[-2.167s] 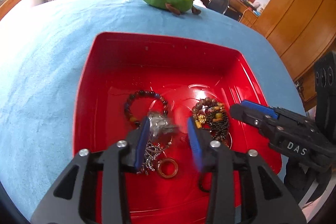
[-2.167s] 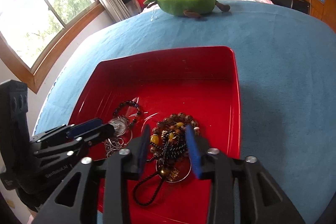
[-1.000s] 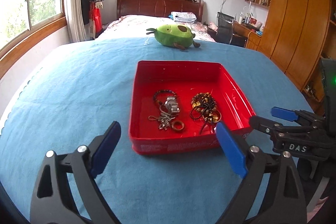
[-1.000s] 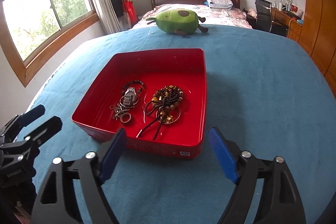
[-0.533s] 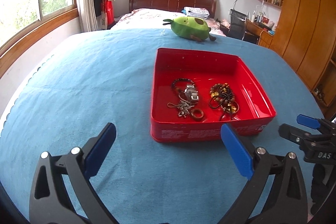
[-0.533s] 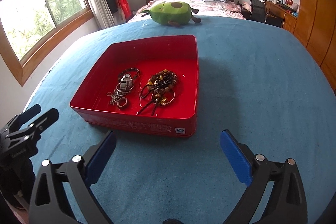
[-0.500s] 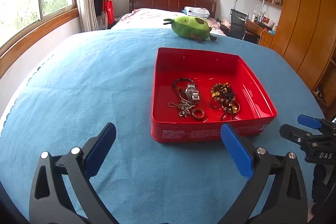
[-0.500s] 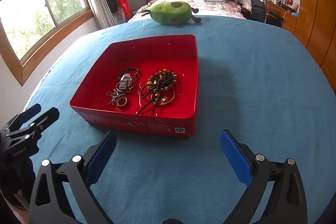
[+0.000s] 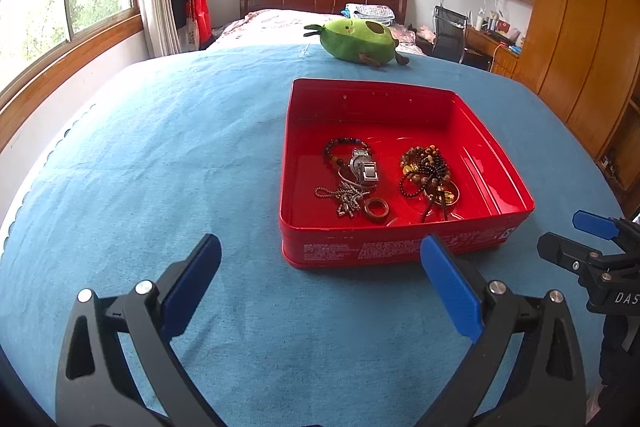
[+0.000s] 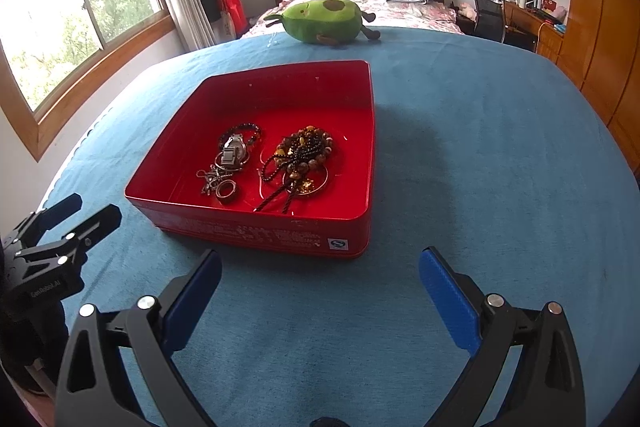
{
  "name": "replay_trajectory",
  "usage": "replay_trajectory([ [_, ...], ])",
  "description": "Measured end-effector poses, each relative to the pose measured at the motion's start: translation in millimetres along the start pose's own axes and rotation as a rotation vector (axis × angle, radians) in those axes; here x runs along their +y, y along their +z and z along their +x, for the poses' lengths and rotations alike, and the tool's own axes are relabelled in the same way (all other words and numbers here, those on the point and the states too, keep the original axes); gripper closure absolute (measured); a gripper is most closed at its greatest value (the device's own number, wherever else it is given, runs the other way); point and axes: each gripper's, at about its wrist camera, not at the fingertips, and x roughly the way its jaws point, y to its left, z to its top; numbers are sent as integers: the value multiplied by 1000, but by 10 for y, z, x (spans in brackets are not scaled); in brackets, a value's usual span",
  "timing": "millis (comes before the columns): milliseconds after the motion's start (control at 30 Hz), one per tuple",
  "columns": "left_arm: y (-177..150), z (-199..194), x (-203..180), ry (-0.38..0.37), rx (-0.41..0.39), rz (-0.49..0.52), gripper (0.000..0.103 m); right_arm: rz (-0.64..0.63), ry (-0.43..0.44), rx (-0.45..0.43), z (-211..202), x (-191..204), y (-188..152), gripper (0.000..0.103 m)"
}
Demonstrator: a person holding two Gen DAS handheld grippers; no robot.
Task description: Organize jewelry
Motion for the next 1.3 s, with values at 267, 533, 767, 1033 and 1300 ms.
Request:
replay_trajectory([
  [267, -3, 20, -25, -1, 1, 8, 4, 1, -6, 0, 3, -6, -6, 4],
  [533, -4, 37, -28, -1, 9, 10, 4, 4, -11, 3, 40, -28, 3, 4],
  [767, 4, 48, -28, -5, 12, 10, 4, 6, -13, 7, 66, -46, 7, 4],
  [1033, -2, 54, -30, -5, 15, 12, 4, 6, -15, 7, 72, -45, 4, 4],
  [1300, -3, 67, -28, -5, 24, 15, 4, 6, -15, 8, 71, -44, 4, 4],
])
